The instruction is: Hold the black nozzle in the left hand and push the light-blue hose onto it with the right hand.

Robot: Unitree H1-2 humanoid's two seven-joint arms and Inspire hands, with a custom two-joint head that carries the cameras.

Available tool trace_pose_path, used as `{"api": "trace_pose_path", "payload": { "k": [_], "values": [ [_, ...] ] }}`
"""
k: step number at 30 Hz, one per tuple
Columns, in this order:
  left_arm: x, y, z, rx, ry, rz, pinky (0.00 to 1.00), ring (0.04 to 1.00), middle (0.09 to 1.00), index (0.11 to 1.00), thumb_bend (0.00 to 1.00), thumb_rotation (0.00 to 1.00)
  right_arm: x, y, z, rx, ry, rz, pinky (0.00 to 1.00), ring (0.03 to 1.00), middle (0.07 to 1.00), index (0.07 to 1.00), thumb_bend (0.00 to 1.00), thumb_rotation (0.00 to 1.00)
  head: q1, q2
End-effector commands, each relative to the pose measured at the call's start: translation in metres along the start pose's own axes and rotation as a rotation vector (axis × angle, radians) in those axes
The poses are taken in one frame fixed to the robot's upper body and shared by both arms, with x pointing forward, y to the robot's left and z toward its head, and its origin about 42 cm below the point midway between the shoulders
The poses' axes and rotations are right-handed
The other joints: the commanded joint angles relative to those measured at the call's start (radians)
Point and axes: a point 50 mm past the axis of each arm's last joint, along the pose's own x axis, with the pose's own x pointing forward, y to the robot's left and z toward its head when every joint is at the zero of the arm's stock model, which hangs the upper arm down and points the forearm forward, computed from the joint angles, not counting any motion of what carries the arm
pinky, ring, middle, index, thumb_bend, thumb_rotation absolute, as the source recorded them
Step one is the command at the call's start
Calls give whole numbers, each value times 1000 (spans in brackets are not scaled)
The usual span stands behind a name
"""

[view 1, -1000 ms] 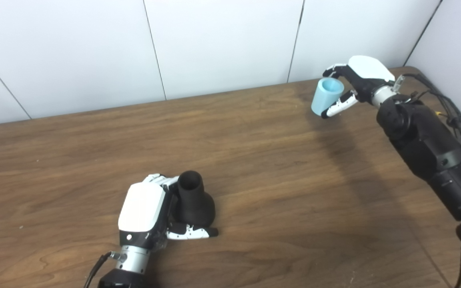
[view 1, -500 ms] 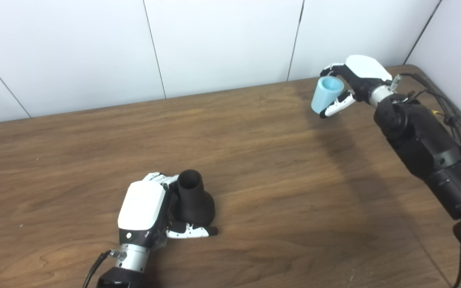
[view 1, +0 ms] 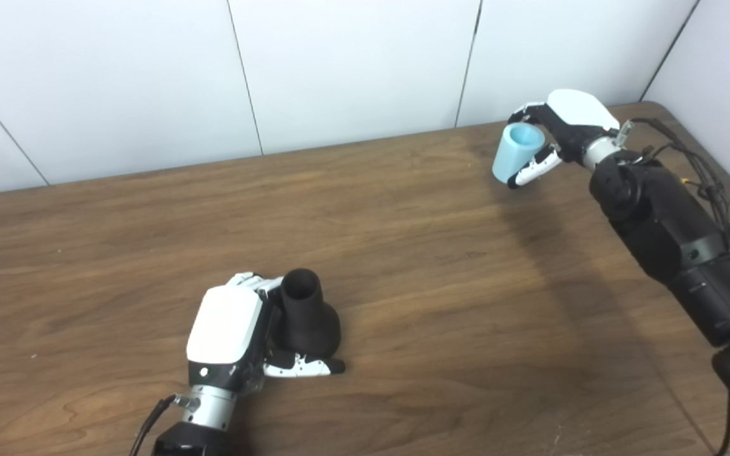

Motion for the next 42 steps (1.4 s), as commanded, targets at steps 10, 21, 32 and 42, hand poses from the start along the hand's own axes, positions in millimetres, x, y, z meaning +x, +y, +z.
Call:
{"api": "trace_pose_path", "payload": {
  "k": [10,21,32,42],
  "values": [
    [-4,-1,-3,24,3,-23,745,604,479,489,526,0,7,-35,5,-16,-30,-97,750,801,724,719,871,238,-2,3],
    [-4,-2,-3,22,3,-26,747,594,474,491,526,0,7,-31,9,-9,-50,-99,723,778,698,707,875,228,-1,5],
    [-3,-1,-4,22,15,-28,754,603,478,490,526,0,4,-28,6,-18,-68,-91,705,748,671,703,886,215,1,11],
    [-2,0,-4,19,17,-24,752,600,485,487,526,0,-5,-23,7,-19,-90,-86,701,763,667,707,884,231,3,14]
  ]
}}
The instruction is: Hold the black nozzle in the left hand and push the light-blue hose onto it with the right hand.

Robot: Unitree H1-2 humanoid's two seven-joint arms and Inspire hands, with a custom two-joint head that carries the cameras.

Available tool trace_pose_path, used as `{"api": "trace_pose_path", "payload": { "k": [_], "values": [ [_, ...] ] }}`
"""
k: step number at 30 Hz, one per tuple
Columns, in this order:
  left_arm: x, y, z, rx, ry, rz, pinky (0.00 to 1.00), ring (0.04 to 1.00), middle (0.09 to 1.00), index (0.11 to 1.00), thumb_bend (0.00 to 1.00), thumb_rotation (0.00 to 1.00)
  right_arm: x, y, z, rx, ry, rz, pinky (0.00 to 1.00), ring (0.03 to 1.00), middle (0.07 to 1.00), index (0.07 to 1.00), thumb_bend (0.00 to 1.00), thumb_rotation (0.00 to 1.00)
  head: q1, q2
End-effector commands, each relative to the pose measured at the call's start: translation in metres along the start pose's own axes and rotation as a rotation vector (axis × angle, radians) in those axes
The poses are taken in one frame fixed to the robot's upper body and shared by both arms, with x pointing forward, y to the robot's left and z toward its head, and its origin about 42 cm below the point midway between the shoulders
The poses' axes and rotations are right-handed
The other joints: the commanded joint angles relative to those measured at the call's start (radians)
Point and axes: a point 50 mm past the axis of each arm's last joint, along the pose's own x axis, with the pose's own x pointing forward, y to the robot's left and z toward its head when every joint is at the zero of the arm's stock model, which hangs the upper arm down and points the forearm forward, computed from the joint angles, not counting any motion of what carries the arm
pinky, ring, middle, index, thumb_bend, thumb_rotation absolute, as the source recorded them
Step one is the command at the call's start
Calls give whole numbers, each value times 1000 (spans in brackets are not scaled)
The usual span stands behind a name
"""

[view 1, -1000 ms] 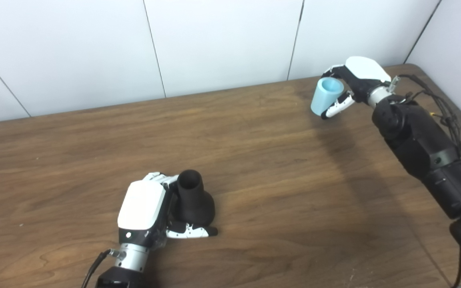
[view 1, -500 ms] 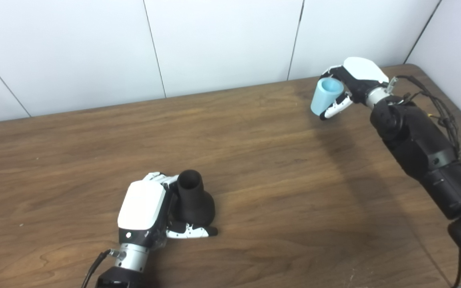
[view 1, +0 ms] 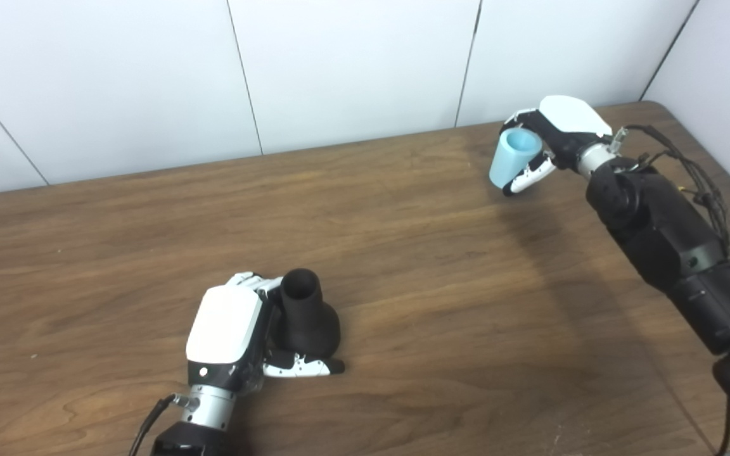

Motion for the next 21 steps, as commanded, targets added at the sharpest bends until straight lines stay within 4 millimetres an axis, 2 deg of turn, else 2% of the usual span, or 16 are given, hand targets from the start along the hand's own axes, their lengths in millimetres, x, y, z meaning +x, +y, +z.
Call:
{"api": "trace_pose_path", "payload": {
  "k": [1,6,10,17,18,19,21],
  "values": [
    [-2,0,-3,15,14,-23,752,599,484,487,526,0,4,-32,1,-20,-28,-92,698,760,666,707,881,223,-1,1],
    [-2,1,-2,12,15,-26,754,597,483,487,526,0,6,-29,0,-5,-19,-98,664,711,628,693,888,190,-3,4],
    [-2,1,-1,13,19,-27,756,601,487,486,526,0,6,-29,0,-14,-13,-97,671,727,612,692,878,186,-3,6],
    [-1,1,-1,11,16,-25,752,604,481,488,526,0,6,-30,2,-13,-15,-107,653,687,560,661,838,154,-1,7],
    [-1,1,-1,13,14,-25,751,601,480,488,526,0,6,-30,3,-15,-14,-113,648,681,524,651,707,79,-1,7],
    [-1,1,-2,13,12,-24,750,599,480,489,526,0,7,-29,3,-18,-16,-119,644,673,502,642,625,32,-1,7],
    [-1,1,-2,15,11,-26,748,596,478,489,526,0,7,-28,4,-22,-20,-127,638,660,489,629,584,8,-1,7]
  ]
}}
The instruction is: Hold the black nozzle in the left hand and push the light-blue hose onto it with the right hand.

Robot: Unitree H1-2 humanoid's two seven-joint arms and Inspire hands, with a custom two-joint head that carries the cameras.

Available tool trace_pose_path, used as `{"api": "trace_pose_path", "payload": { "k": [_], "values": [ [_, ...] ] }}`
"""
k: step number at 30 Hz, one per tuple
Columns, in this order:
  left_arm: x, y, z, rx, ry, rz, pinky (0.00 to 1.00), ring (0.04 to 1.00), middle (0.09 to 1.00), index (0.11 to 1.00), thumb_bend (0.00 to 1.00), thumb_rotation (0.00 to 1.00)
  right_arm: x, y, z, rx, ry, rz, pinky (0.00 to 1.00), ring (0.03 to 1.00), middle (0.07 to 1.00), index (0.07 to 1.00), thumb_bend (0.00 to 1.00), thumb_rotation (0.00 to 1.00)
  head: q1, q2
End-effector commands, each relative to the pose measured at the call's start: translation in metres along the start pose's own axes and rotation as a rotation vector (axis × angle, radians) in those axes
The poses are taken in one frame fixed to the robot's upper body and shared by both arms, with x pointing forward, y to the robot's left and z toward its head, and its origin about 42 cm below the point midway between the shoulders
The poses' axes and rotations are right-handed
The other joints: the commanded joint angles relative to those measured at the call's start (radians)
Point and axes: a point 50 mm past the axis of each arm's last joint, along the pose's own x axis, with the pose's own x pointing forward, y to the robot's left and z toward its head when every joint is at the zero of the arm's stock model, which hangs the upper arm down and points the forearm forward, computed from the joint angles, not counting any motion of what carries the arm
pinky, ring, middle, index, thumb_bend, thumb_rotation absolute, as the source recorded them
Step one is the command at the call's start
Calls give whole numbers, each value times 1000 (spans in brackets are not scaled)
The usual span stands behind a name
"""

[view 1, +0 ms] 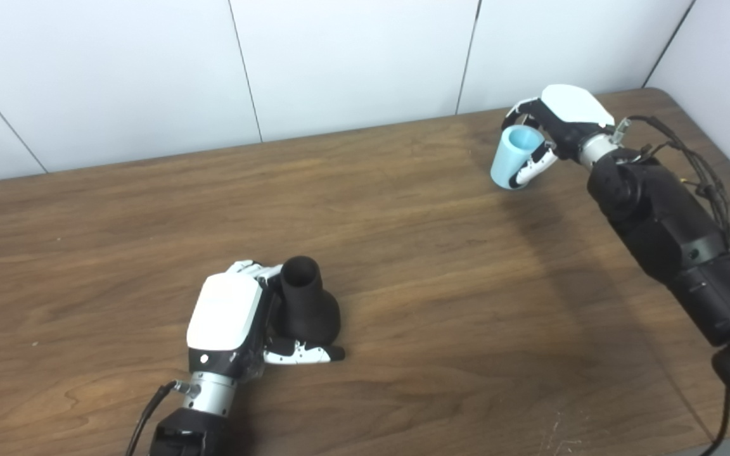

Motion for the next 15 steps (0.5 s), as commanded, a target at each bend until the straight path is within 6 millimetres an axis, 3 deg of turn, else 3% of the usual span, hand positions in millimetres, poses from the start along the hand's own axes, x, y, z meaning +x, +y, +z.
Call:
{"api": "trace_pose_path", "payload": {
  "k": [1,6,11,13,15],
  "values": [
    [-2,0,-3,16,8,-24,748,596,477,490,526,0,8,-29,4,-21,-28,-104,635,655,487,625,575,3,0,1],
    [-2,0,-3,12,14,-22,754,595,482,488,526,0,9,-29,6,-18,-27,-103,637,662,486,611,569,0,0,0],
    [-3,0,-1,20,16,-28,761,603,485,487,526,0,9,-29,8,-24,-37,-110,630,622,493,488,532,4,0,2],
    [-3,0,-1,22,15,-31,761,603,484,487,526,0,9,-29,7,-30,-50,-114,578,517,467,501,531,3,0,2],
    [-3,0,0,19,14,-30,761,602,484,488,526,0,9,-28,6,-32,-60,-117,416,389,429,514,527,2,-1,3]
  ]
}}
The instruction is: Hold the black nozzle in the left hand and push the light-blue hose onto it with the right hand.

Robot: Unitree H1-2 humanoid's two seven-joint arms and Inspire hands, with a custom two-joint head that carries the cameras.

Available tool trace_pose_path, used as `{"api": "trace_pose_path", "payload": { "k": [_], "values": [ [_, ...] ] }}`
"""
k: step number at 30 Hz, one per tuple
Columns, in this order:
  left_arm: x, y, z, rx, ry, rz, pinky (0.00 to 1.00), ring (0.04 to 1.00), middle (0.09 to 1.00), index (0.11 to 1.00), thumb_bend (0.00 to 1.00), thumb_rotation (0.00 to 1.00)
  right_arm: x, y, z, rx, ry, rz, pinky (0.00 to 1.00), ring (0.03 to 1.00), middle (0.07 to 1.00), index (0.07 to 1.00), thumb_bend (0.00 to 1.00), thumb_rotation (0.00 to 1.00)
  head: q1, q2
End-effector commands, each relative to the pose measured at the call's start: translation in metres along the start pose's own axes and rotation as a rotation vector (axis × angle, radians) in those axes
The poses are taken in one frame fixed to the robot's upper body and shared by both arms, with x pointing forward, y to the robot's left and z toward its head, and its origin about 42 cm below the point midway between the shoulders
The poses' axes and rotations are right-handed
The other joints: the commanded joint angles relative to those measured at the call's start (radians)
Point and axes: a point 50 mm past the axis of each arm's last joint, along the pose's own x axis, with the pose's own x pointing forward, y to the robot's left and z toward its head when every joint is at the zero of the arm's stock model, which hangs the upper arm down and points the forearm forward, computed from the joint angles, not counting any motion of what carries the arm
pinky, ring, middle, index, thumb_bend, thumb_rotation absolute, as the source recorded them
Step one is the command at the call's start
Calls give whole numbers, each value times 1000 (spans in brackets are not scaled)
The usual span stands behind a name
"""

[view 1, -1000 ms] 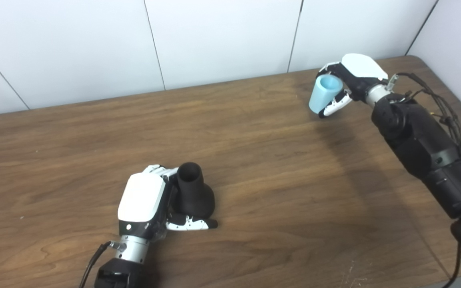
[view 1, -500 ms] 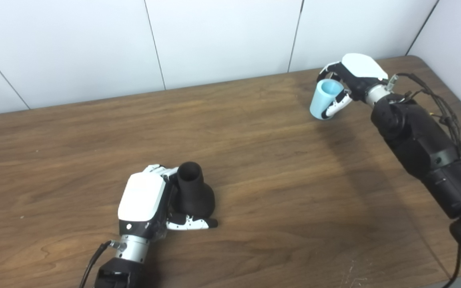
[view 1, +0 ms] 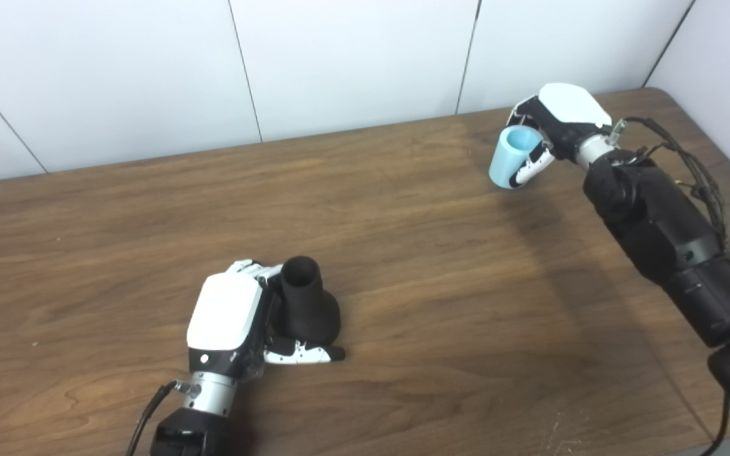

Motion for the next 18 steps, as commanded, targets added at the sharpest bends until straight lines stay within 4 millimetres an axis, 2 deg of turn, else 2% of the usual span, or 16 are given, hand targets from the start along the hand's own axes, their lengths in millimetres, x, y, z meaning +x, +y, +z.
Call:
{"api": "trace_pose_path", "payload": {
  "k": [1,4,7,8,11,18],
  "values": [
    [-3,0,-1,14,7,-26,761,602,482,488,526,0,9,-31,2,-23,-44,-106,365,346,416,517,526,1,1,1],
    [-3,0,-1,8,9,-26,761,599,480,489,526,0,8,-30,3,-23,-43,-110,342,325,405,515,526,1,3,1],
    [-4,-1,-1,2,11,-20,764,601,480,488,526,0,6,-31,5,-17,-49,-118,232,253,463,485,533,0,5,0],
    [-4,-1,-1,1,10,-17,759,597,477,489,526,0,4,-32,6,-15,-52,-123,147,184,341,484,529,77,5,0],
    [-4,-1,-1,10,5,-15,753,593,476,490,526,0,1,-35,10,-12,-61,-139,70,119,237,483,526,126,9,-3],
    [-4,-3,3,10,13,-23,753,599,476,491,526,0,-16,-50,22,11,-112,-214,31,82,194,483,526,132,45,-8]
  ]
}}
